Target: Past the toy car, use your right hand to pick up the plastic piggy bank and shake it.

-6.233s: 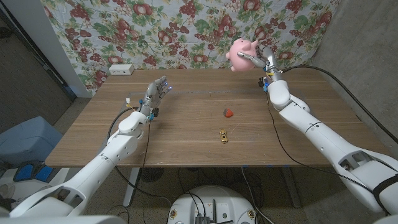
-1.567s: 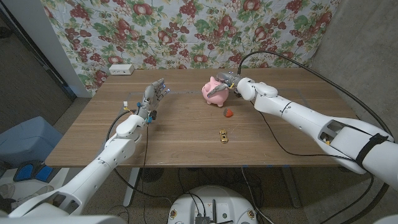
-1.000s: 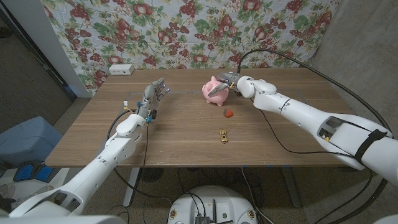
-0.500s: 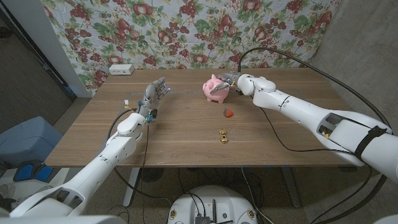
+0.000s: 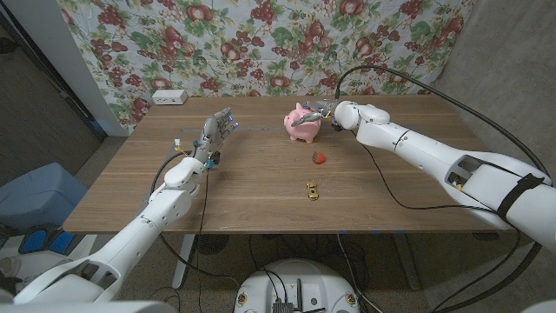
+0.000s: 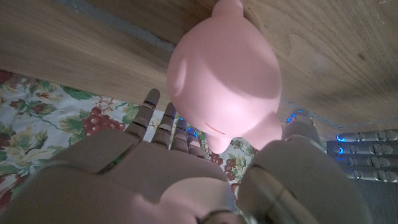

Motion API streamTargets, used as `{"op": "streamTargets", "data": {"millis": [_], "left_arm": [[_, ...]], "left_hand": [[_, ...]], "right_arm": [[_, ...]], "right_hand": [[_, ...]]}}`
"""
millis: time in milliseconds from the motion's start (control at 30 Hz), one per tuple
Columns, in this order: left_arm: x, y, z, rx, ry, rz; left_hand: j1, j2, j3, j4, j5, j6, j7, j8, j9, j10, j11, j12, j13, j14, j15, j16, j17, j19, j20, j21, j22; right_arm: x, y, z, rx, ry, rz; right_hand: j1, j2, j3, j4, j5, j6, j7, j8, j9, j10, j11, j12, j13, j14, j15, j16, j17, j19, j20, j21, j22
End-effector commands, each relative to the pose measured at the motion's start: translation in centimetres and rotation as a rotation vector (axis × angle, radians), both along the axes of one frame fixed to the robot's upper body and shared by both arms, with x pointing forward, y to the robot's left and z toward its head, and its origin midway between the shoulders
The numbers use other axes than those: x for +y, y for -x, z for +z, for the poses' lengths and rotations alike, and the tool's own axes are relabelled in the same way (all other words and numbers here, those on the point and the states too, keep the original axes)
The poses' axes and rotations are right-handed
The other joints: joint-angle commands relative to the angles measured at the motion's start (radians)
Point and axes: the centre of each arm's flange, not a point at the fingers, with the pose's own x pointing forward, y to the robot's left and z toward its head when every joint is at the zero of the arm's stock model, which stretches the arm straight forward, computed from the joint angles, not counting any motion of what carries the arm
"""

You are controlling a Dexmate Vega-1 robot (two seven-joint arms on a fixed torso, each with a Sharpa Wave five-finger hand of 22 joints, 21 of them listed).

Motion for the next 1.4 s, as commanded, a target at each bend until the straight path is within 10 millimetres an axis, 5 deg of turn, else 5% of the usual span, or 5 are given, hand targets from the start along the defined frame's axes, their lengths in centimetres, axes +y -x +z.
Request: {"op": "streamTargets", "data": {"millis": [33, 367, 533, 800, 1400], "left_arm": [[0.0, -0.2, 0.2, -0.003, -0.006, -0.006], [0.1, -0.1, 0.2, -0.003, -0.004, -0.005], [0.2, -0.1, 0.2, -0.005, -0.005, -0.005], [0.3, -0.1, 0.2, -0.008, -0.004, -0.004], [0.6, 0.4, 0.2, -0.019, -0.010, -0.003]], "left_hand": [[-0.001, 0.037, 0.001, -0.004, 0.000, 0.008, 0.003, 0.001, 0.006, 0.000, -0.001, 0.003, 0.004, 0.000, -0.010, 0.000, 0.003, 0.009, 0.001, -0.004, 0.003], [-0.002, 0.037, 0.001, -0.003, 0.000, 0.008, 0.002, 0.001, 0.006, 0.000, -0.003, 0.003, 0.004, 0.000, -0.009, 0.000, 0.003, 0.009, 0.002, -0.004, 0.003], [-0.002, 0.037, 0.001, -0.003, 0.001, 0.008, 0.003, 0.001, 0.006, 0.000, -0.002, 0.003, 0.004, 0.001, -0.009, 0.001, 0.003, 0.009, 0.002, -0.004, 0.003], [-0.002, 0.038, 0.001, -0.003, 0.001, 0.008, 0.002, 0.001, 0.006, 0.001, -0.003, 0.003, 0.004, 0.001, -0.009, 0.000, 0.003, 0.010, 0.002, -0.004, 0.003], [-0.003, 0.037, 0.000, -0.003, 0.001, 0.005, -0.007, 0.000, 0.005, -0.001, -0.004, 0.002, 0.004, -0.003, -0.011, -0.001, 0.003, 0.006, 0.001, -0.005, 0.003]], "right_arm": [[-1.0, 0.6, 0.5, 0.061, -0.155, 0.193], [-2.5, 0.8, 0.8, 0.026, -0.309, 0.336], [-3.4, 0.7, 0.9, 0.011, -0.403, 0.399], [-4.9, 0.8, 0.8, -0.012, -0.575, 0.471], [-7.9, 2.4, -0.9, -0.057, -0.886, 0.581]], "right_hand": [[-0.044, 0.000, -0.032, 0.012, 0.014, 0.015, -0.018, 0.015, -0.002, -0.008, -0.008, 0.007, -0.014, -0.027, 0.009, -0.017, -0.012, -0.009, 0.011, -0.025, 0.002], [-0.094, 0.032, -0.065, 0.033, 0.035, 0.084, -0.088, 0.032, -0.004, -0.001, -0.069, 0.014, -0.052, -0.065, -0.020, -0.047, -0.043, -0.011, -0.004, -0.077, 0.001], [-0.137, 0.066, -0.076, 0.055, 0.040, 0.159, -0.126, 0.045, -0.006, 0.041, -0.083, 0.024, -0.086, -0.051, -0.033, -0.052, -0.073, 0.022, -0.088, -0.103, 0.001], [-0.174, 0.103, -0.079, 0.071, 0.033, 0.205, -0.126, 0.040, -0.009, 0.103, -0.081, 0.031, -0.125, -0.025, -0.064, -0.062, -0.117, 0.032, -0.161, -0.142, -0.001], [-0.282, 0.207, -0.076, 0.135, 0.006, 0.172, -0.070, 0.006, -0.016, 0.074, -0.091, 0.002, -0.197, -0.085, -0.104, -0.103, -0.197, 0.006, -0.184, -0.227, -0.003]]}}
